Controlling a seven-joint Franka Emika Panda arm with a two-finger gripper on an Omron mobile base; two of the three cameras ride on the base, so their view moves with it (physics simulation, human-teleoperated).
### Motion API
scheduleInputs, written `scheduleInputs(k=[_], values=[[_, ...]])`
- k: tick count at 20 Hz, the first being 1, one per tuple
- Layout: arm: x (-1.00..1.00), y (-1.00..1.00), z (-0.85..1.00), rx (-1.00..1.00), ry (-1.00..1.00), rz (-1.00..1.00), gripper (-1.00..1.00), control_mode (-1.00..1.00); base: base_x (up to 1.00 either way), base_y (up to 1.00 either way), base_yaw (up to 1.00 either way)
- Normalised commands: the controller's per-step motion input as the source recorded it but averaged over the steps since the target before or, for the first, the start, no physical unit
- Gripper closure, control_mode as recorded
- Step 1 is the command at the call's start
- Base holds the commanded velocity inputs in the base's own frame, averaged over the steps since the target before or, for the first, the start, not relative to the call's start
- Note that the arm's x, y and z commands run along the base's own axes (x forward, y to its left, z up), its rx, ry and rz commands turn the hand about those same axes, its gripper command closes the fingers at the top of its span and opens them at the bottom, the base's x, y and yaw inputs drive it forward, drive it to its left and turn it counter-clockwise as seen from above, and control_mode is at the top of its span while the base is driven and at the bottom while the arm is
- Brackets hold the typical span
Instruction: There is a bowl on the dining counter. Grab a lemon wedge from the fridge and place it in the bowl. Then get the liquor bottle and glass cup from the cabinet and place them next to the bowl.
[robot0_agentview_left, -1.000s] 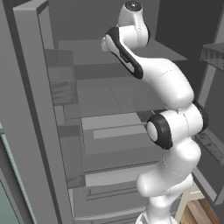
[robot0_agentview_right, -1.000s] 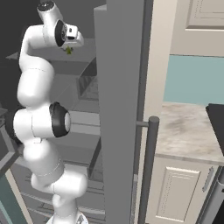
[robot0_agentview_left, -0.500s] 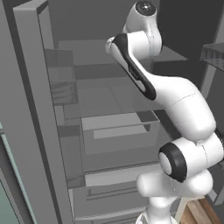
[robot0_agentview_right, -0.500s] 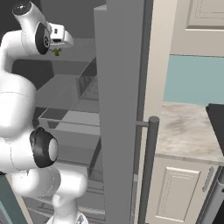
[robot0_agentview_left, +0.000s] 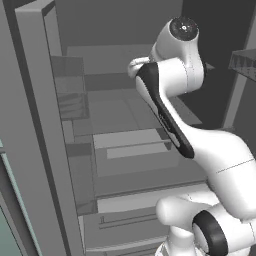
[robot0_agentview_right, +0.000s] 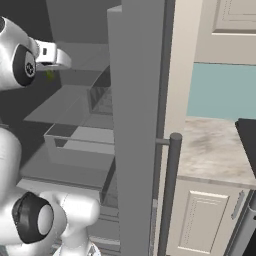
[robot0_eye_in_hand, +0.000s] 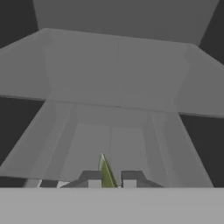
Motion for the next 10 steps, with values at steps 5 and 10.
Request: scheduleInputs(k=[5, 10], values=[[-1.00, 0.00, 0.00, 0.00, 0.11, -0.09, 1.00, -1.00, 0.00, 0.00, 0.00], [-0.80, -0.01, -0.01, 0.00, 0.19, -0.09, 1.00, -1.00, 0.00, 0.00, 0.00]])
